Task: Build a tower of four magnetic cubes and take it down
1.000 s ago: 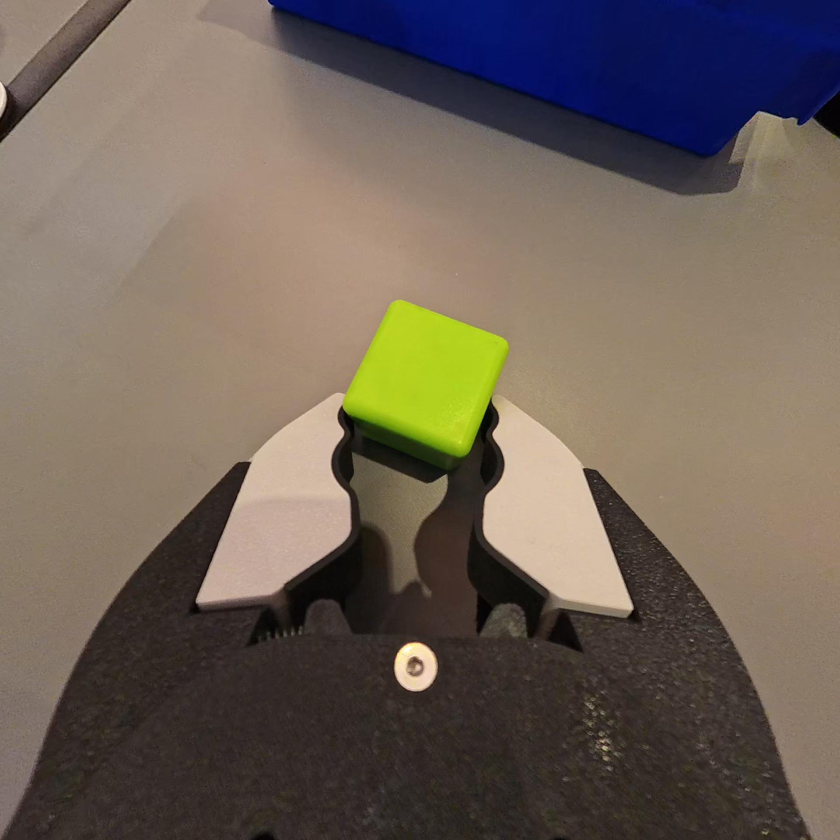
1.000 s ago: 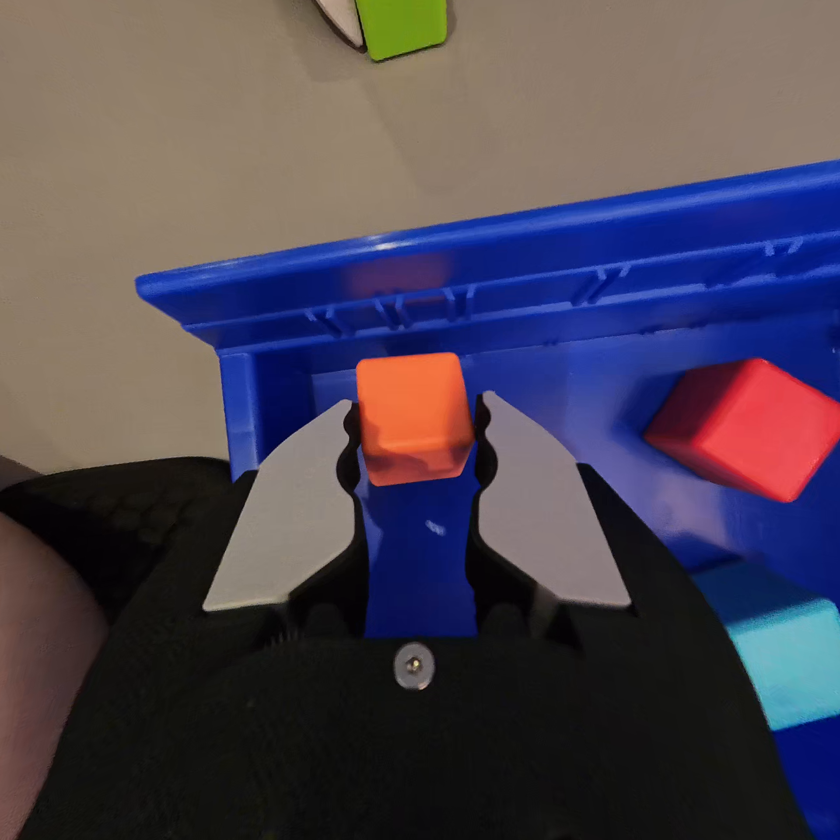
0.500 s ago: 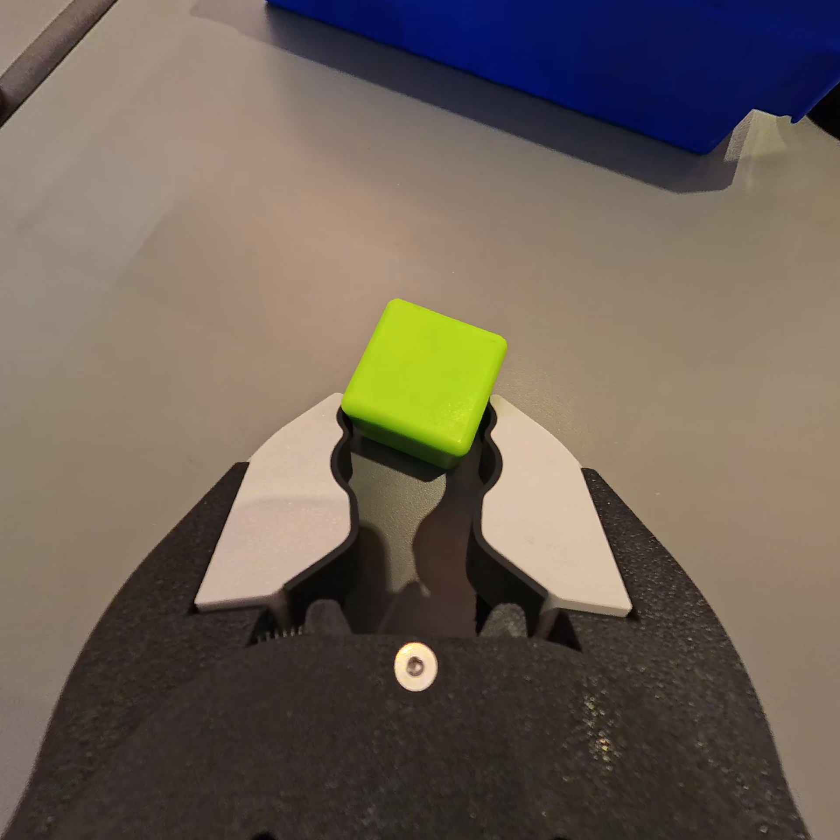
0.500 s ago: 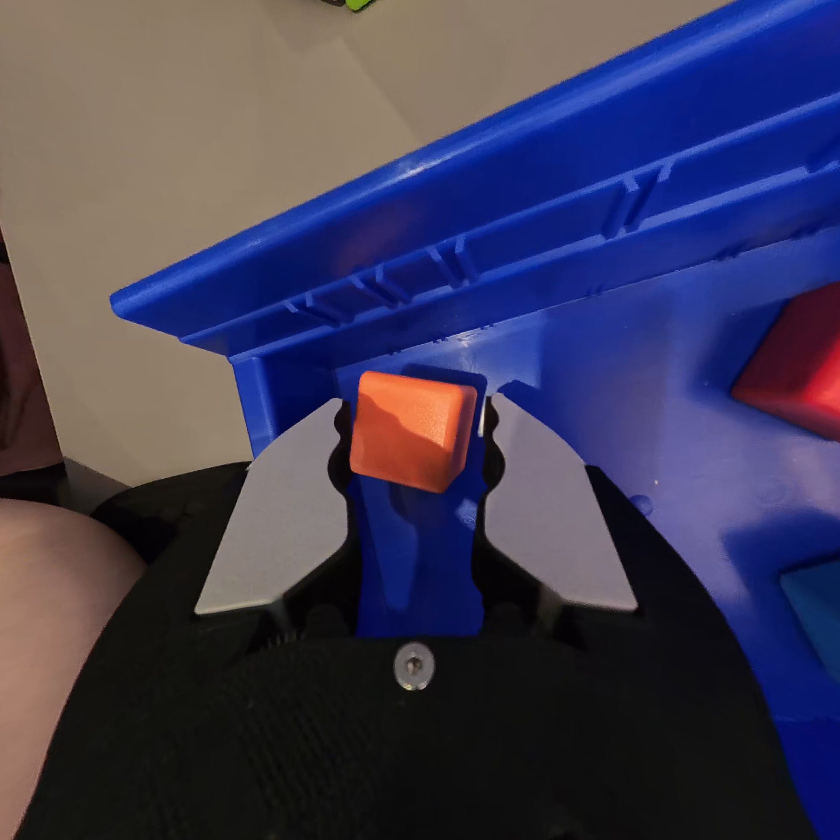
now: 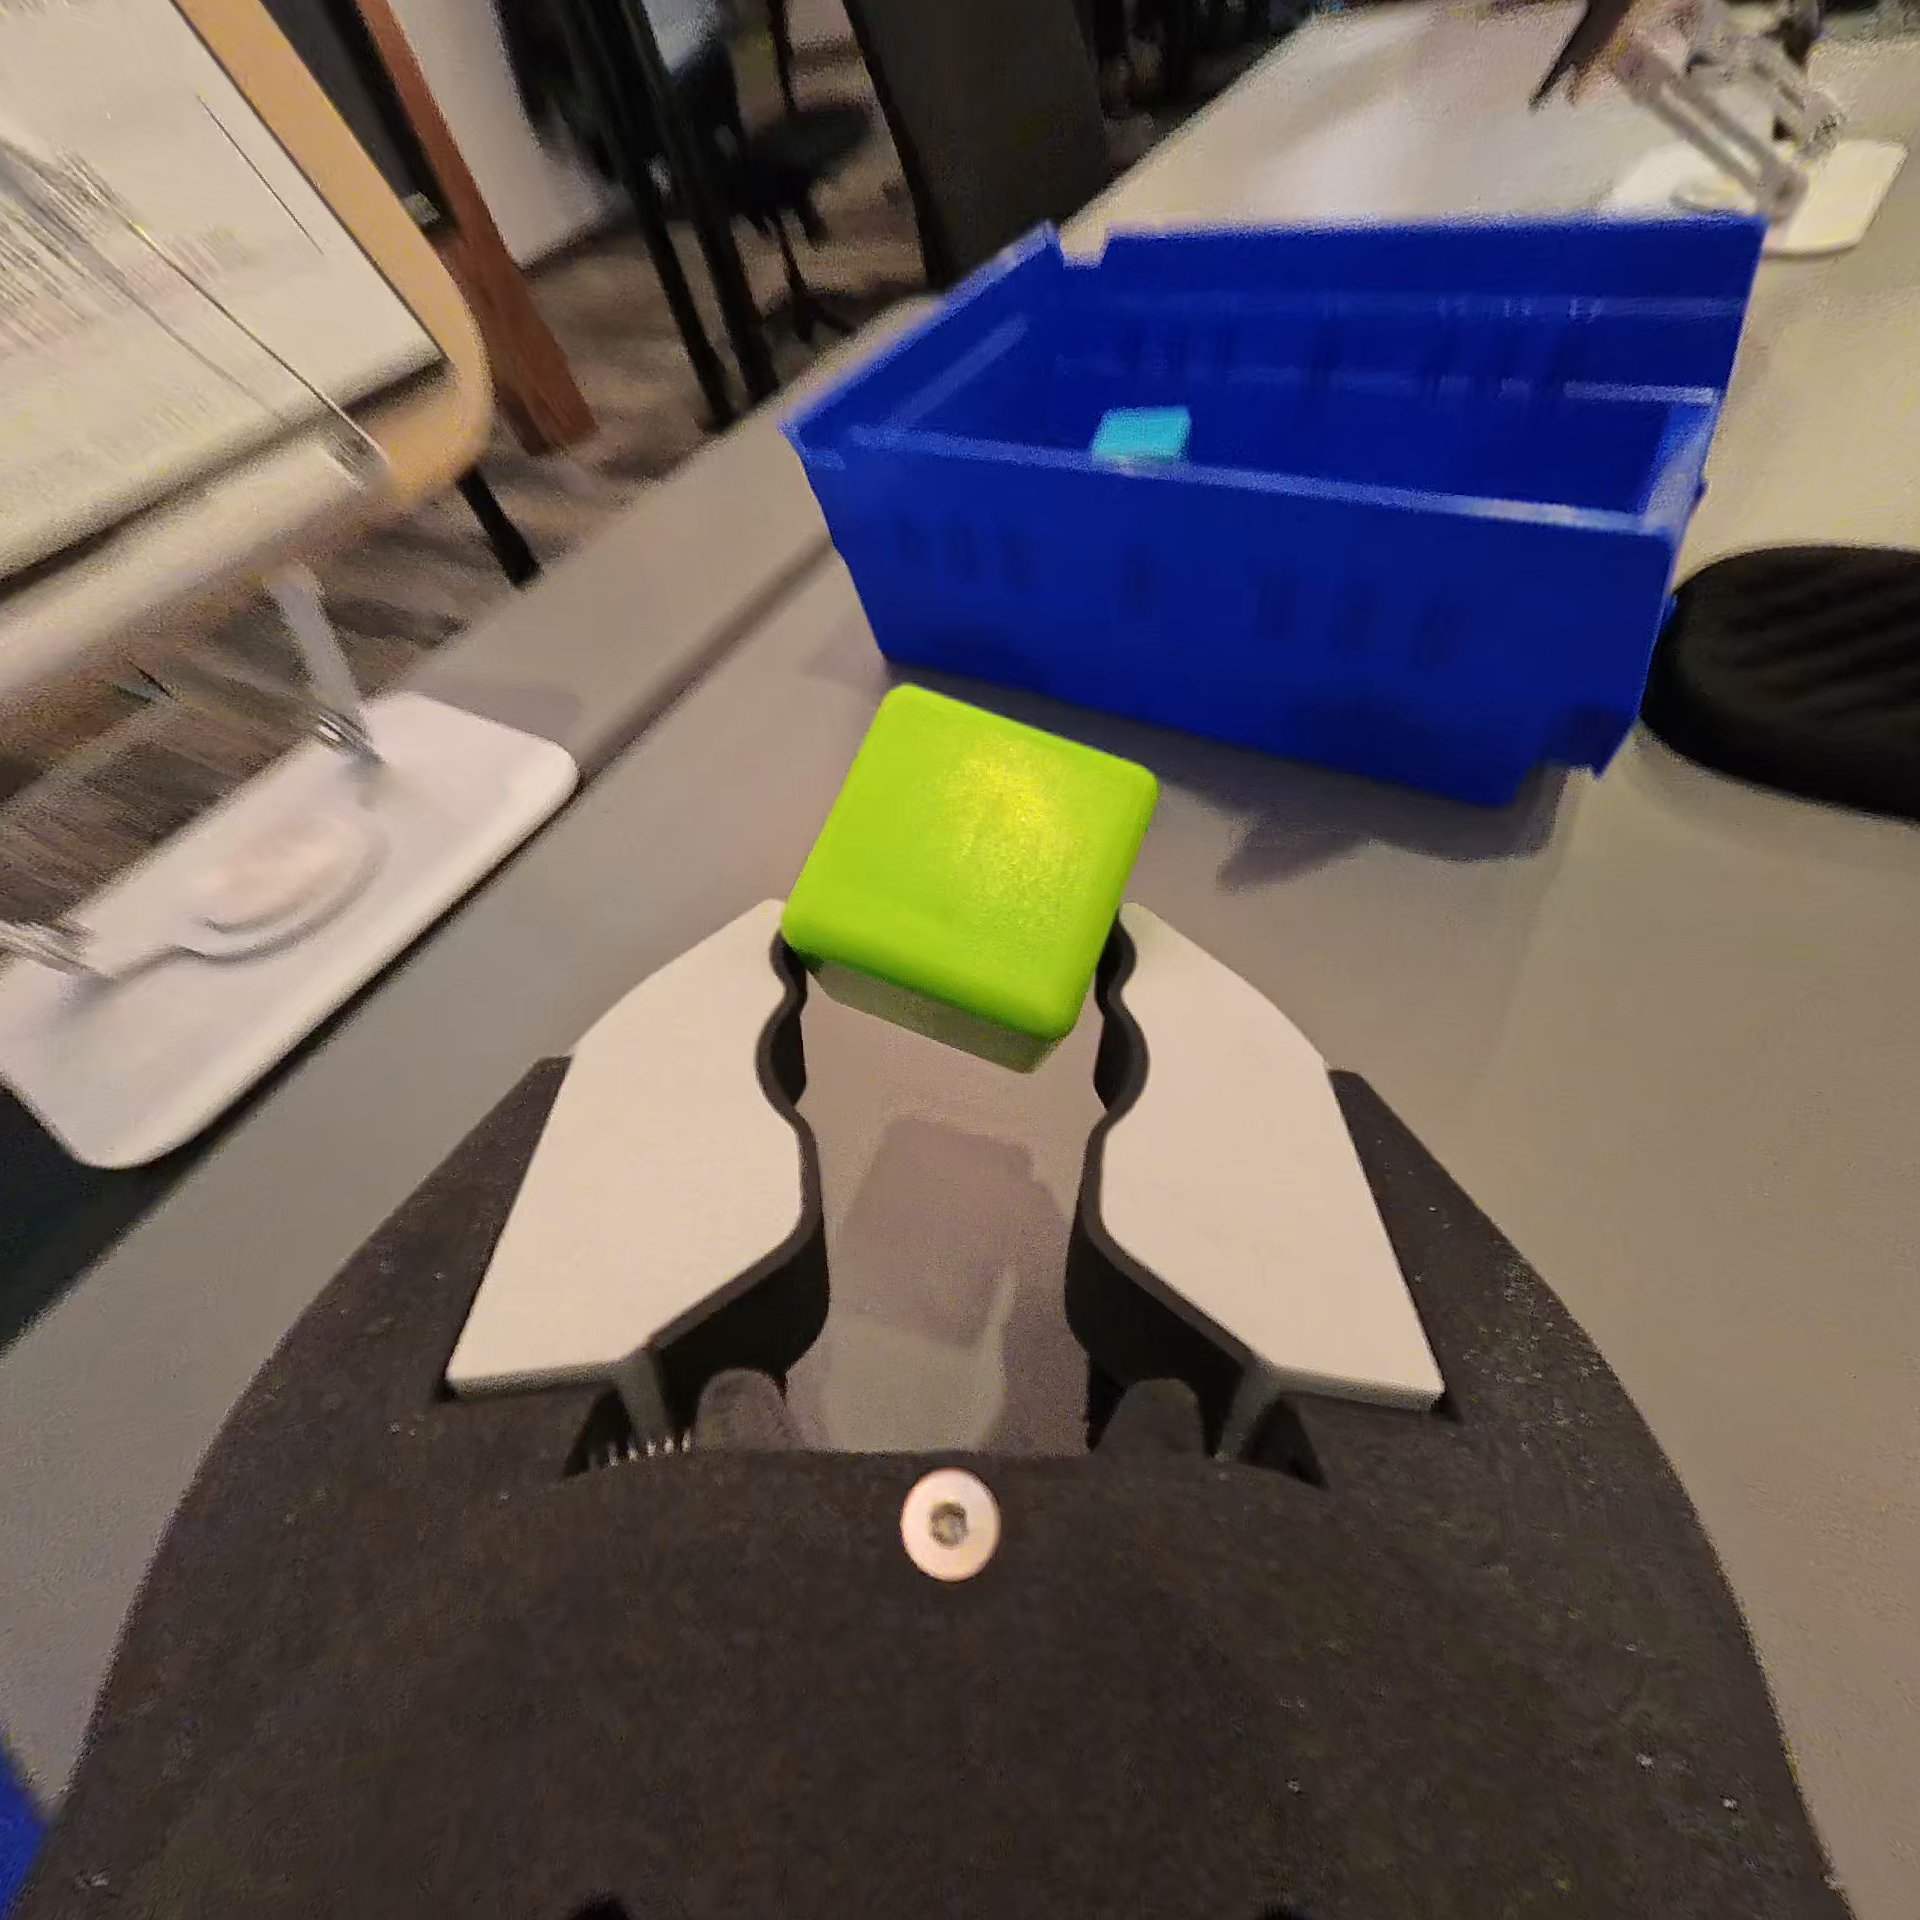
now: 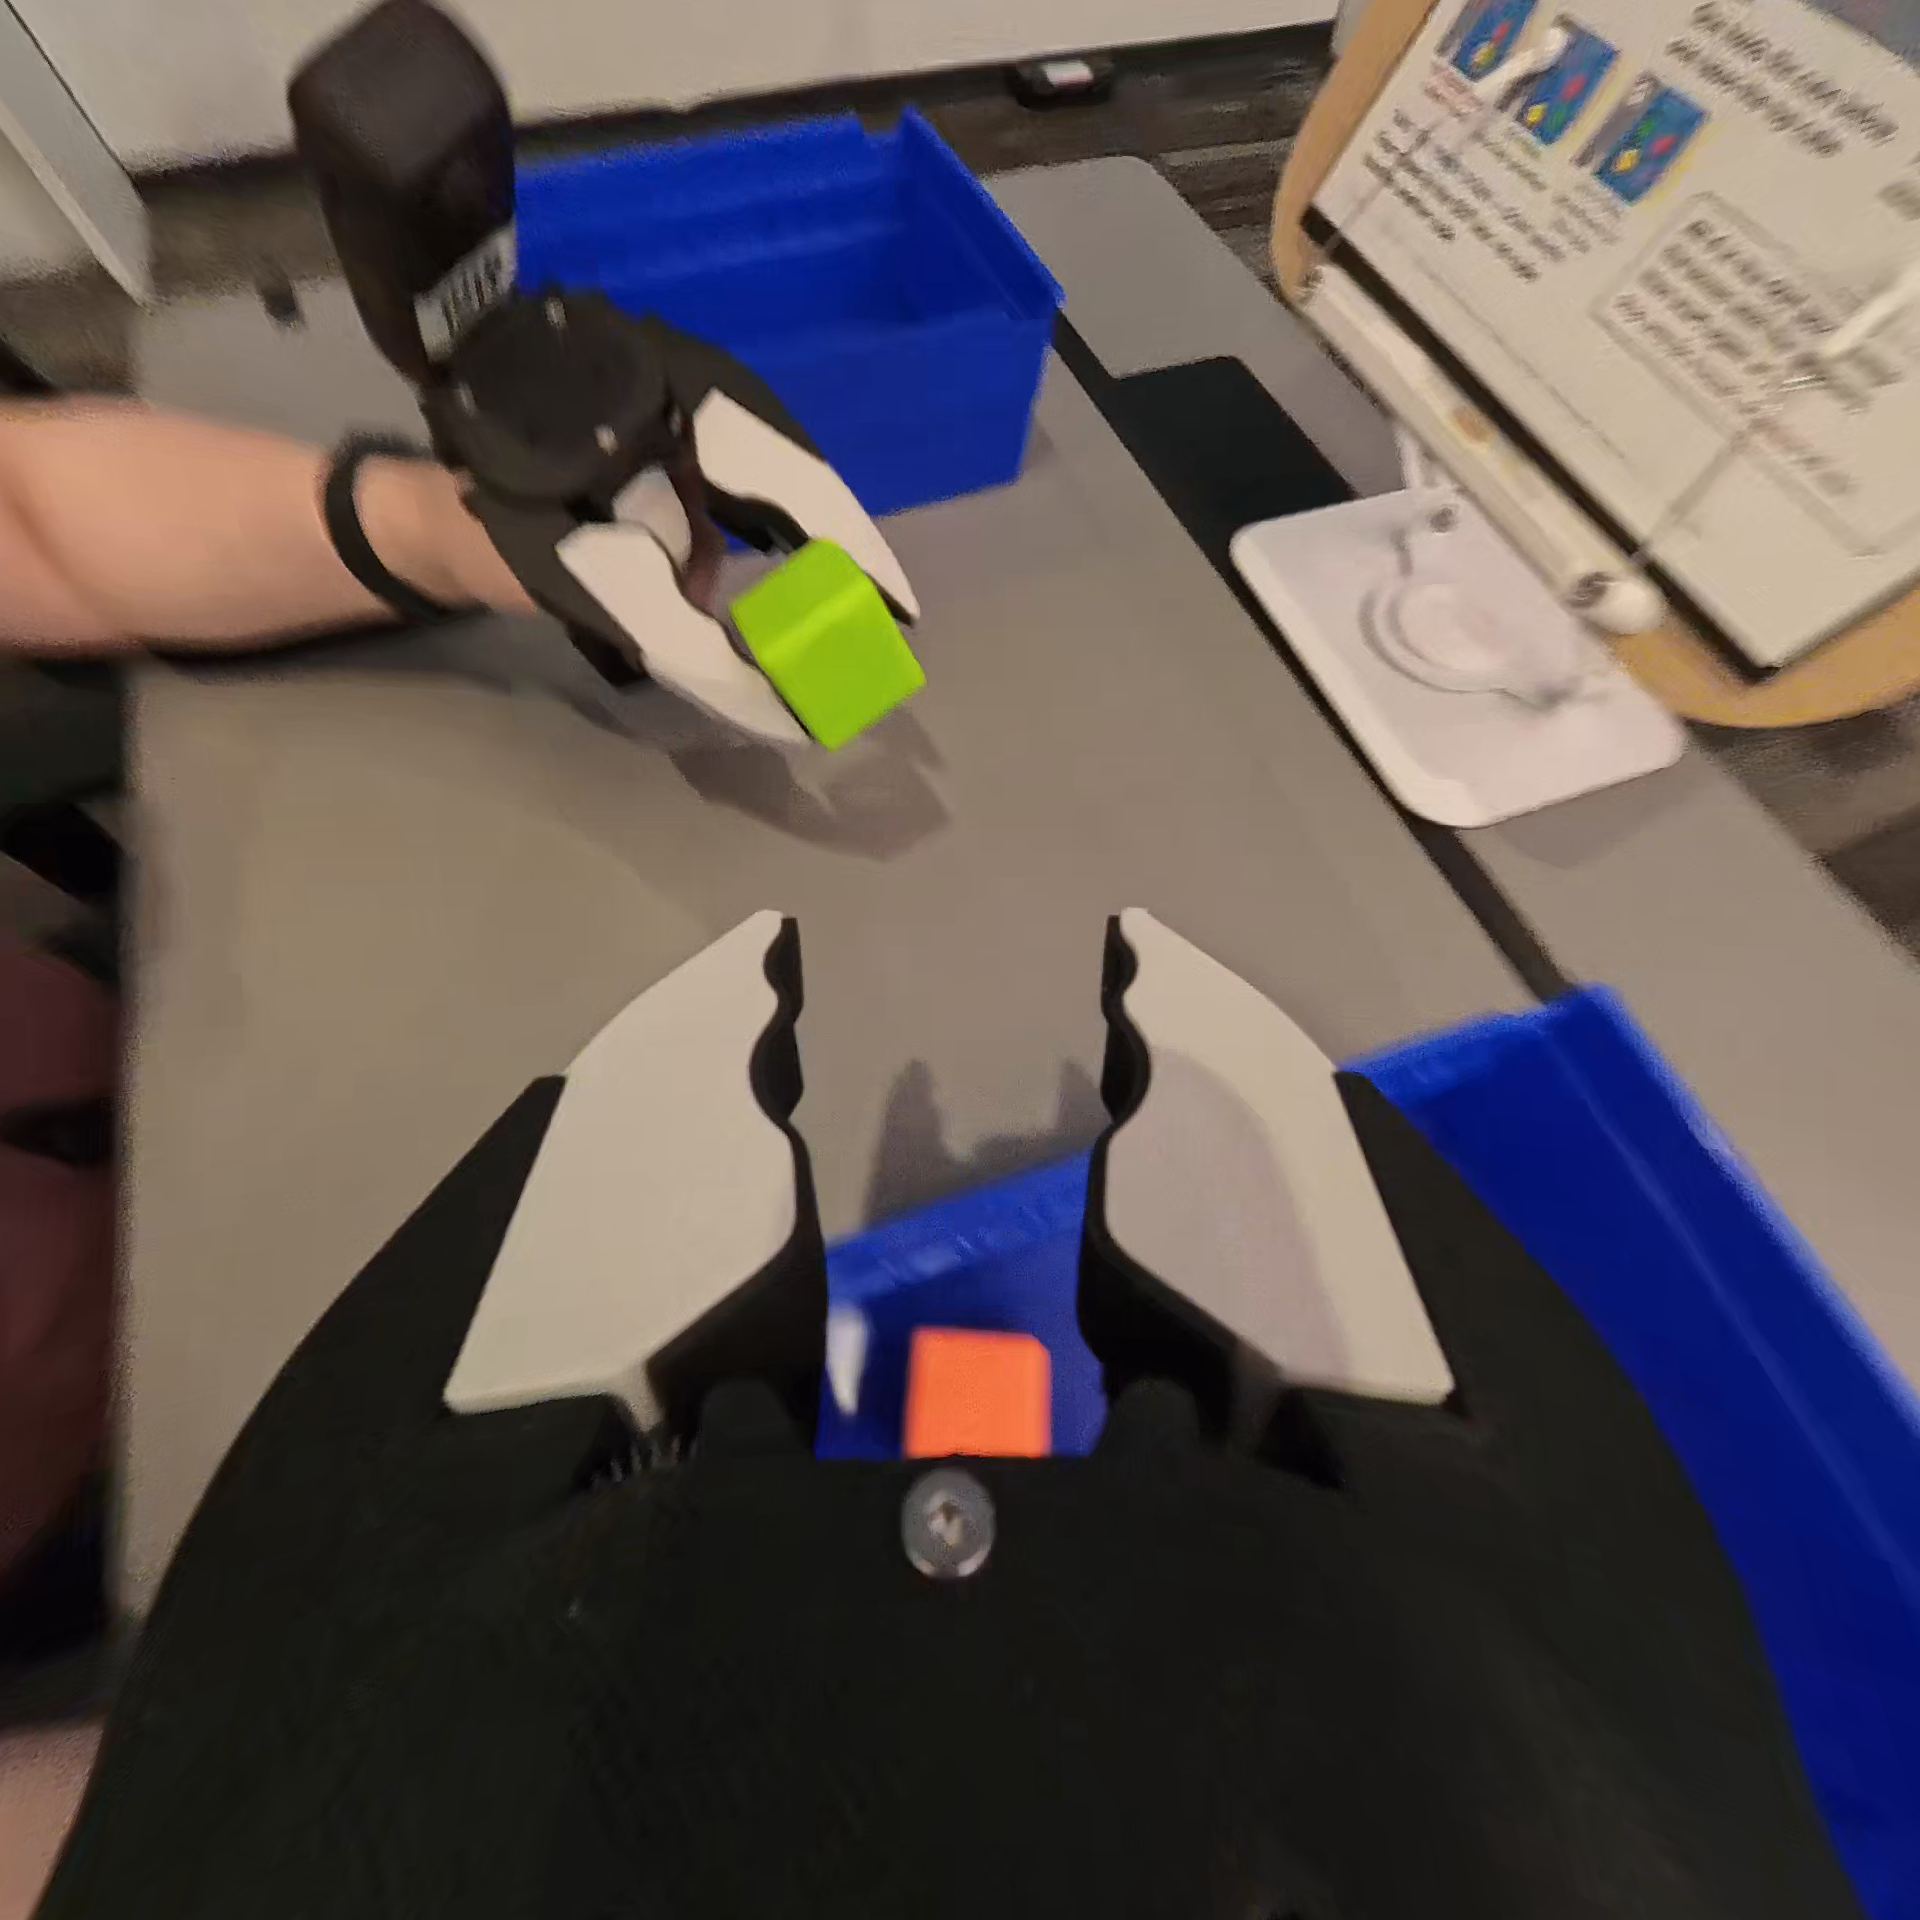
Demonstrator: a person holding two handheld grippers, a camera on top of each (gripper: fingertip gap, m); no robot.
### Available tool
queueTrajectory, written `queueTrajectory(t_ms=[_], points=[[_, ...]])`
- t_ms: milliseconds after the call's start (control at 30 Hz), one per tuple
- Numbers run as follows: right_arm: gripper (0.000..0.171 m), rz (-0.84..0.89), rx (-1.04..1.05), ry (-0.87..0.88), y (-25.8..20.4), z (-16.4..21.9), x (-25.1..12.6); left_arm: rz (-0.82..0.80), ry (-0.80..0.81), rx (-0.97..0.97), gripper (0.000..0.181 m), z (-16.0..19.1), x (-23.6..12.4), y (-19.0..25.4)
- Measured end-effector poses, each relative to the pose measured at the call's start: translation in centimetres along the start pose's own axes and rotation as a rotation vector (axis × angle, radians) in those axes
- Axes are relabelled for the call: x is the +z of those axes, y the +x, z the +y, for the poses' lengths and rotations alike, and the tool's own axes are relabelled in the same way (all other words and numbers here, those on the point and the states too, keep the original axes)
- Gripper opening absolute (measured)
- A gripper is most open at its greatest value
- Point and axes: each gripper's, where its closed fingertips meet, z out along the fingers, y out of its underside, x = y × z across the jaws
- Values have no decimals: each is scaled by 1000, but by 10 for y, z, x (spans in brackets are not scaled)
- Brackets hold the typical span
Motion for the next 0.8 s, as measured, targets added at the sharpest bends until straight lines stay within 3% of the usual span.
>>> queueTrajectory(t_ms=[167,433,500,700,800], points=[[62,-187,392,96,-26,-51,57,-112,115,109,53,-37,-23,1],[70,-336,569,60,-48,-49,115,-161,131,194,53,-48,-27,10],[51,-389,576,22,-57,-46,121,-162,127,199,53,-47,-26,10],[48,-400,582,-19,-54,-38,120,-155,101,230,55,-41,-22,14],[47,-349,538,-66,-45,-31,94,-142,74,233,62,-38,-19,19]])
